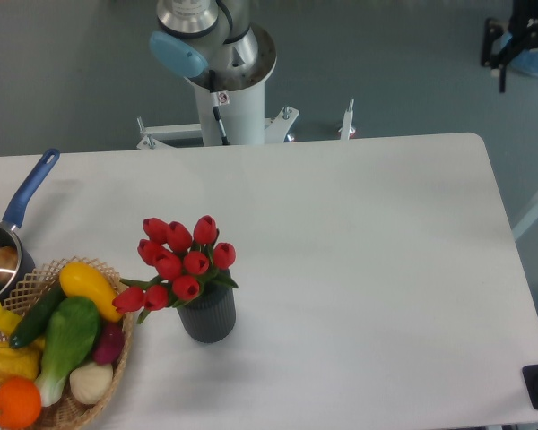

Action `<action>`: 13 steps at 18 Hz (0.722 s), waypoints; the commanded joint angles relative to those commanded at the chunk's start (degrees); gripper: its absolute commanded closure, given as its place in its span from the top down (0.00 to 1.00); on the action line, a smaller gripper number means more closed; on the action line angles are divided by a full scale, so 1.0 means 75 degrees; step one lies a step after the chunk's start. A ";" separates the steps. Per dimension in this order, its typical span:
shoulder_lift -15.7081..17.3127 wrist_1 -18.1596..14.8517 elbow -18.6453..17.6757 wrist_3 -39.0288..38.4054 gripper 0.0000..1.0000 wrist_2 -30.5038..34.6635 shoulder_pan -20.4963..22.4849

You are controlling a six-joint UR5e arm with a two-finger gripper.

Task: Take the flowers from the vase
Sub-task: 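Move the open gripper into view above the table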

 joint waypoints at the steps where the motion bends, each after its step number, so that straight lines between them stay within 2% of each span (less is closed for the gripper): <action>1: 0.0023 0.0000 -0.0070 -0.0012 1.00 0.0000 0.0000; 3: 0.0012 0.0116 -0.0152 0.0000 1.00 -0.0198 0.0012; 6: 0.0070 0.0432 -0.0444 -0.0035 1.00 -0.1040 0.0094; 10: 0.0222 0.1112 -0.1136 -0.0070 1.00 -0.1113 0.0070; 13: 0.0223 0.1125 -0.1289 -0.0198 1.00 -0.1172 0.0175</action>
